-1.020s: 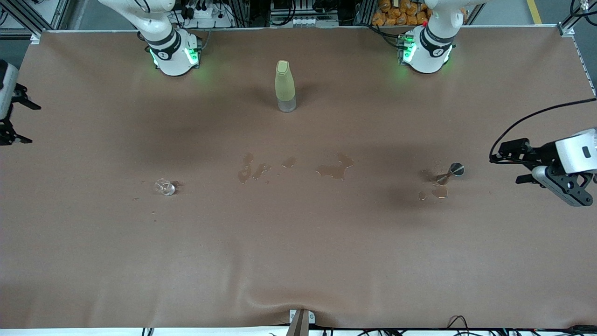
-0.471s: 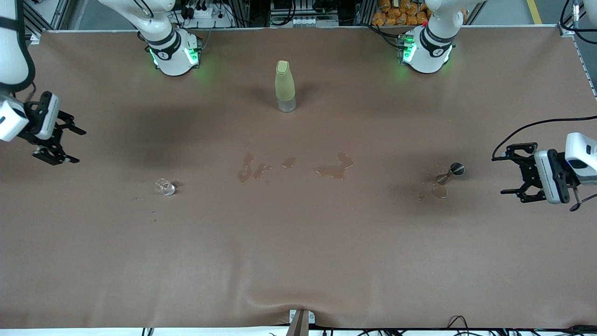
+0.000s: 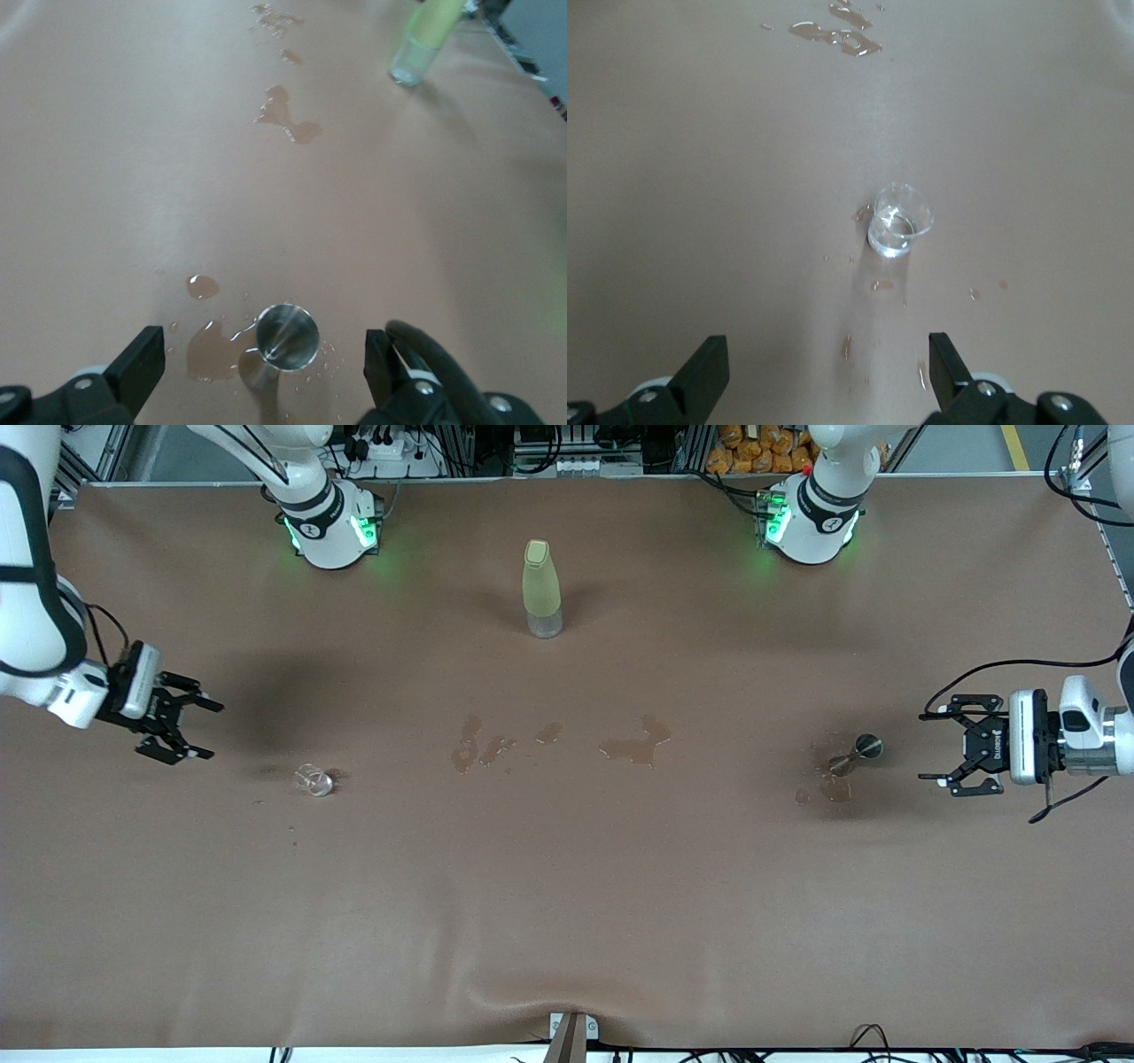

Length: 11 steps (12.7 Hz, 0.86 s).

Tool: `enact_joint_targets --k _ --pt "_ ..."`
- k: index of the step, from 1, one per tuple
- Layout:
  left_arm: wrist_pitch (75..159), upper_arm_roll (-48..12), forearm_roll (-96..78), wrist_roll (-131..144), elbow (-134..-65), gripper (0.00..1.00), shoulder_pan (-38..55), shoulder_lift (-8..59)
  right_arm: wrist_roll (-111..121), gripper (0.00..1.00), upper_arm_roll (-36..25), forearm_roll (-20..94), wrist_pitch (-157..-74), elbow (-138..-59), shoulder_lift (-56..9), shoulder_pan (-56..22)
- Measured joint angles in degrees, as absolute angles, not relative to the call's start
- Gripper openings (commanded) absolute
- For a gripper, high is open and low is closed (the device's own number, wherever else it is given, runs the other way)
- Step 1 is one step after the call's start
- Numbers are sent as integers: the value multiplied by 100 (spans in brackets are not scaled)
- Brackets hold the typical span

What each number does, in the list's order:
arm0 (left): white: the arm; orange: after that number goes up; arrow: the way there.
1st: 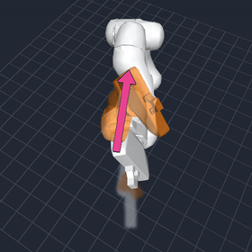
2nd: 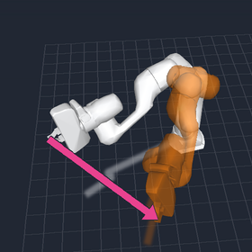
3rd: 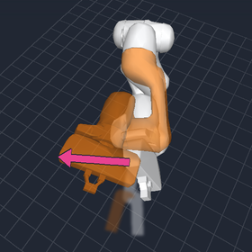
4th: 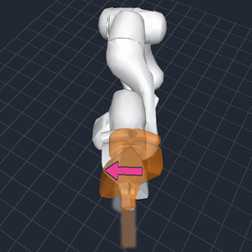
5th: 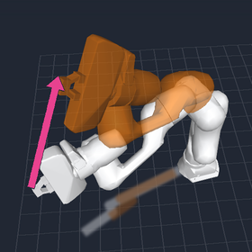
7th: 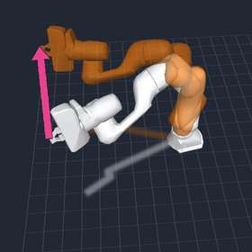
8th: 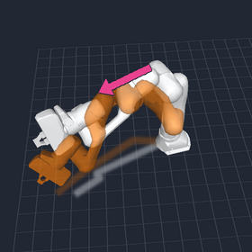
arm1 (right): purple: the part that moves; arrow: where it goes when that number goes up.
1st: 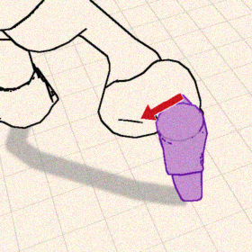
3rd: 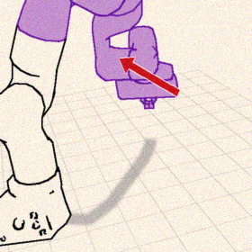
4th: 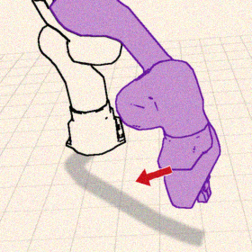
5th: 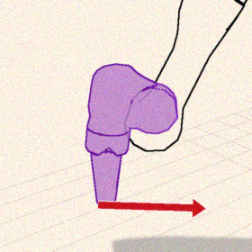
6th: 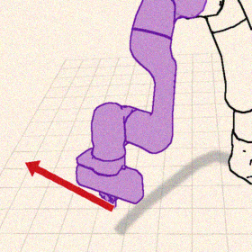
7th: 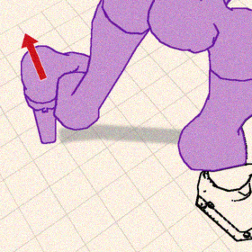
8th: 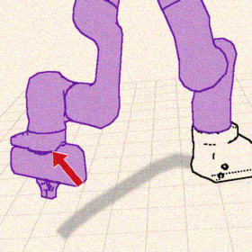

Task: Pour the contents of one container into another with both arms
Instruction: 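Lower the left gripper to the steel jigger while the right gripper lowers to the beaker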

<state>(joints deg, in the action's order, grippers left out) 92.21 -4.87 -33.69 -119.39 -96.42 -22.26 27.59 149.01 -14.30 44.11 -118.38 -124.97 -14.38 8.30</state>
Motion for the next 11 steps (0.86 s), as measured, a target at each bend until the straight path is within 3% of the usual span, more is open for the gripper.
enact_joint_targets --k 11 --pt "9113 -493 -3802 -13895 -9669 100 -2696 4029 16049 100 -1374 7120 -11085 -12499 -3013 813"
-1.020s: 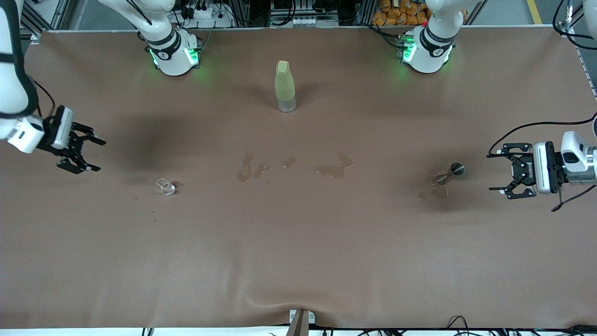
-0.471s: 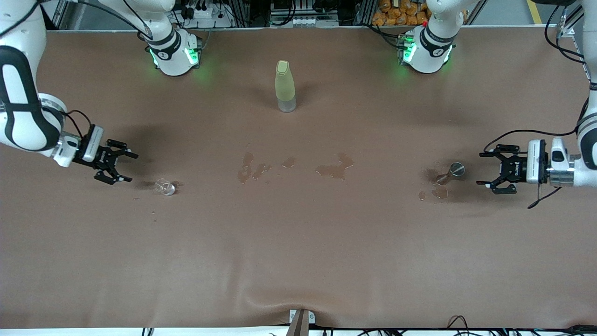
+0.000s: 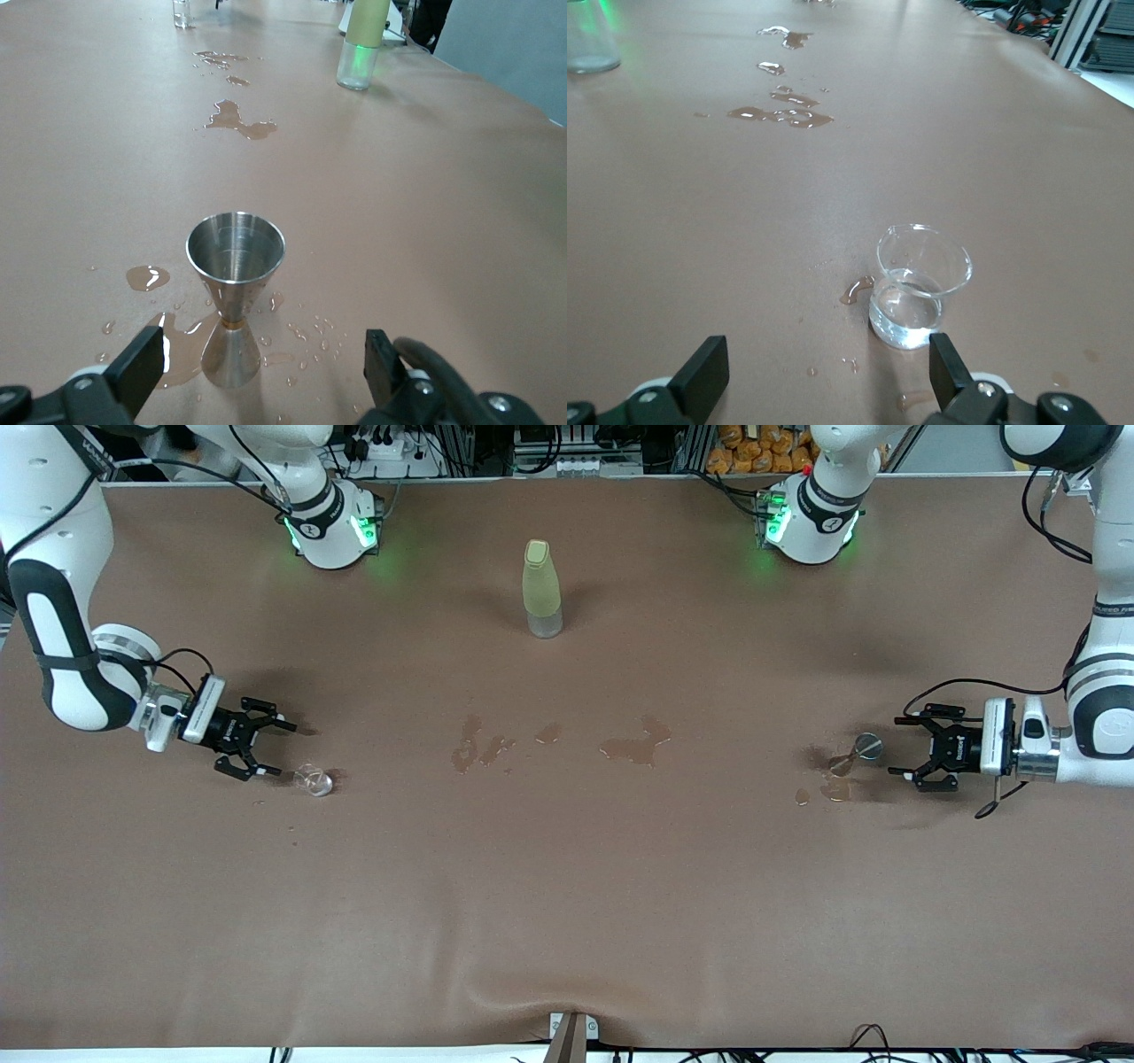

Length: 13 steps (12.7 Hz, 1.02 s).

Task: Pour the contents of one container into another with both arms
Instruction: 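Lower the left gripper to the steel jigger while the right gripper lowers to the beaker, then close the left gripper on the jigger while the right gripper grasps the beaker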

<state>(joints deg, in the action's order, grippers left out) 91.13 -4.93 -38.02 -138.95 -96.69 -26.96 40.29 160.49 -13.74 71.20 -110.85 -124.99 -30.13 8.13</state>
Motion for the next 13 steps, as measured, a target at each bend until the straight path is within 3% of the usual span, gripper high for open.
enact_joint_targets --k 11,13 --pt "9470 -519 -4425 -14115 -9845 92 -2615 4501 16247 100 -1376 8435 -10702 -12347 -3705 818" --pt "9502 -521 -4523 -14126 -9847 87 -2562 4601 16257 100 -1365 8537 -10684 -12292 -3727 815"
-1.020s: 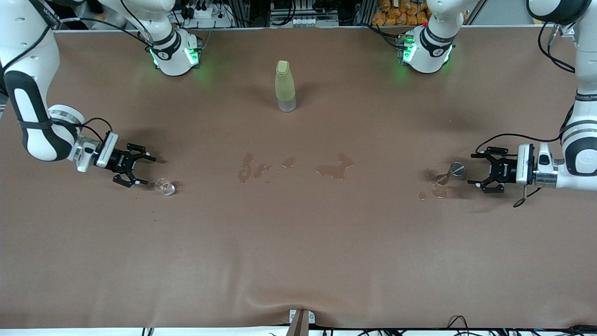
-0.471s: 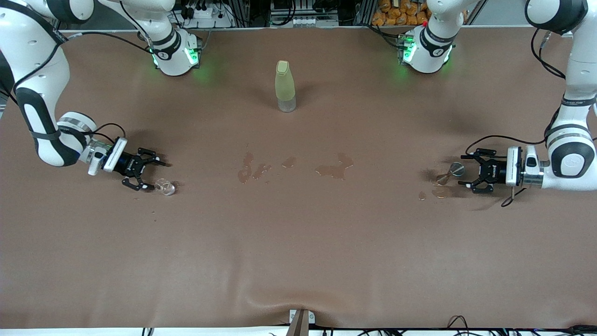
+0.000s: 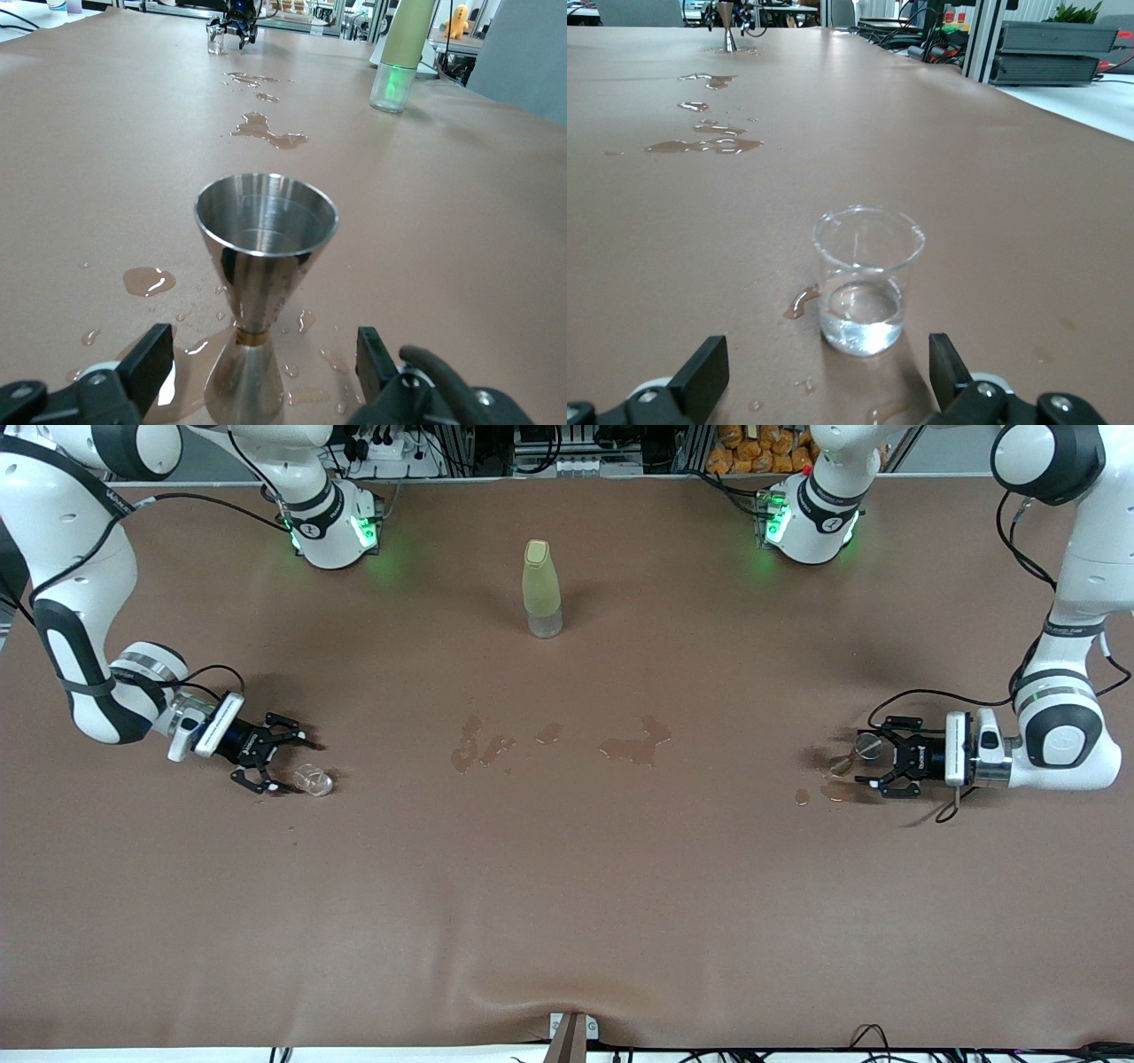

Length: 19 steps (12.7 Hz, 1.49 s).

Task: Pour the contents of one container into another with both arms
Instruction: 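Close the left gripper on the jigger while the right gripper grasps the beaker, then lift the jigger with the left gripper while the right gripper brings the beaker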

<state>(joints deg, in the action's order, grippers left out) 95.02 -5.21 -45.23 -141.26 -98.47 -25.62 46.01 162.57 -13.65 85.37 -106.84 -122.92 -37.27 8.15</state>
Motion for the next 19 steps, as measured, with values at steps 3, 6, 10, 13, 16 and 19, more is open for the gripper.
enact_joint_targets --k 3,6,10,13,16,19 --pt "9553 -522 -4532 -14132 -9848 73 -2533 4645 16257 100 -1315 8619 -10627 -12194 -3814 808" --pt "9567 -525 -4541 -14141 -9844 72 -2533 4645 16264 100 -1213 8773 -10591 -12161 -3961 778" --pt "9570 -566 -4649 -14149 -9835 72 -2534 4645 16322 100 -1046 9030 -10510 -12104 -4110 736" --pt "9571 -597 -4685 -14149 -9825 70 -2533 4644 16344 100 -946 9181 -10511 -12052 -4157 675" --pt "9570 -599 -4727 -14151 -9817 57 -2534 4639 16345 100 -947 9215 -10502 -12021 -4190 652" --pt "9555 -599 -4729 -14153 -9789 54 -2558 4602 16354 86 -947 9215 -10501 -12020 -4191 652"
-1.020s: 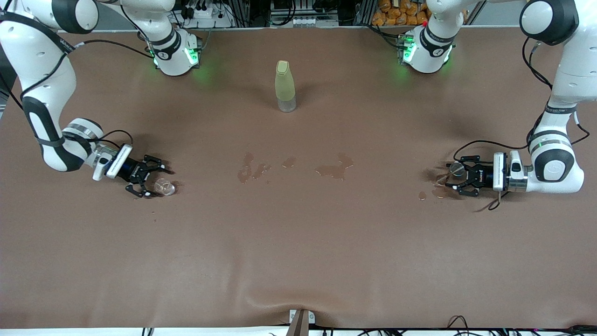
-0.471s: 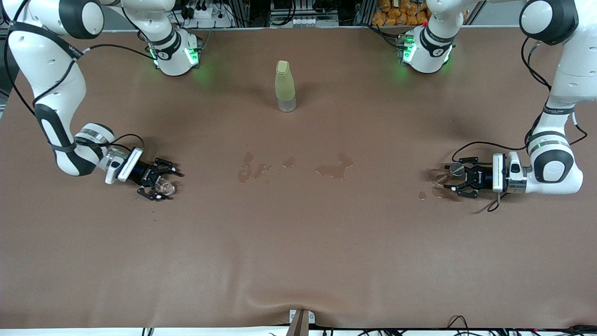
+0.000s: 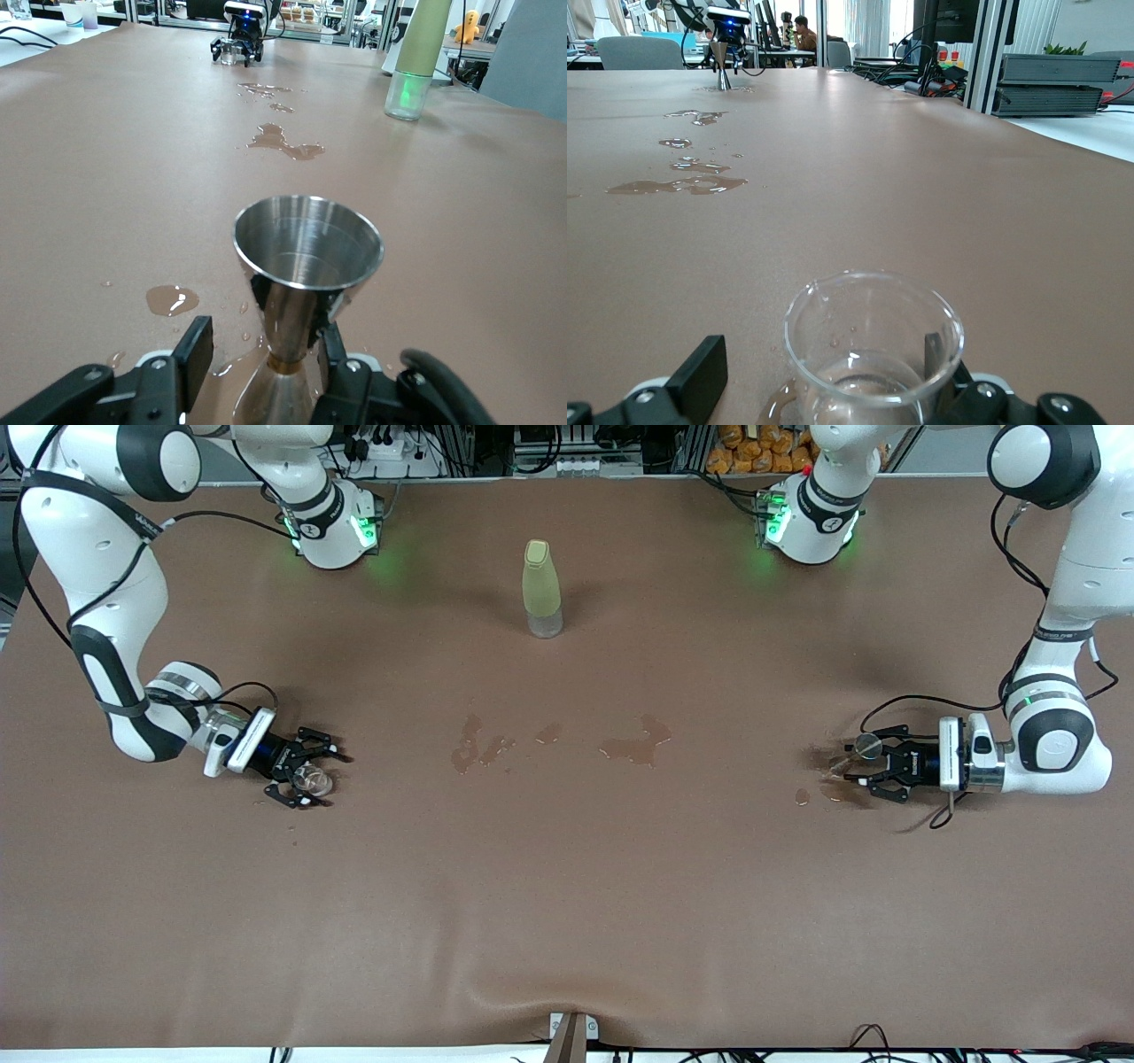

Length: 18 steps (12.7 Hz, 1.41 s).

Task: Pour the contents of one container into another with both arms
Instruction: 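Lift the jigger with the left gripper while the right gripper brings the beaker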

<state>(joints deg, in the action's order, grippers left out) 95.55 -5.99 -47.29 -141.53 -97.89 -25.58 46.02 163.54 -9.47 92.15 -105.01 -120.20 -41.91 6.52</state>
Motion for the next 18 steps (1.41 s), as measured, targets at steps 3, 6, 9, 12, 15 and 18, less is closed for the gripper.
enact_joint_targets --k 3,6,9,12,15,18 --pt "9548 -601 -4729 -14153 -9787 43 -2558 4583 16363 37 -956 9214 -10464 -12016 -4190 652" --pt "9537 -605 -4730 -14153 -9786 27 -2558 4582 16372 20 -957 9215 -10439 -12011 -4194 650" --pt "9531 -626 -4730 -14153 -9780 12 -2559 4569 16374 14 -956 9216 -10496 -11944 -4226 648" --pt "9531 -702 -4731 -14153 -9771 0 -2557 4533 16377 5 -956 9216 -10503 -11877 -4231 646" --pt "9531 -851 -4811 -14153 -9699 0 -2559 4455 16369 0 -950 9216 -10234 -11825 -4231 639" --pt "9531 -1156 -5065 -14108 -9615 0 -2554 4349 16200 0 -943 9216 -9829 -11752 -4208 602"
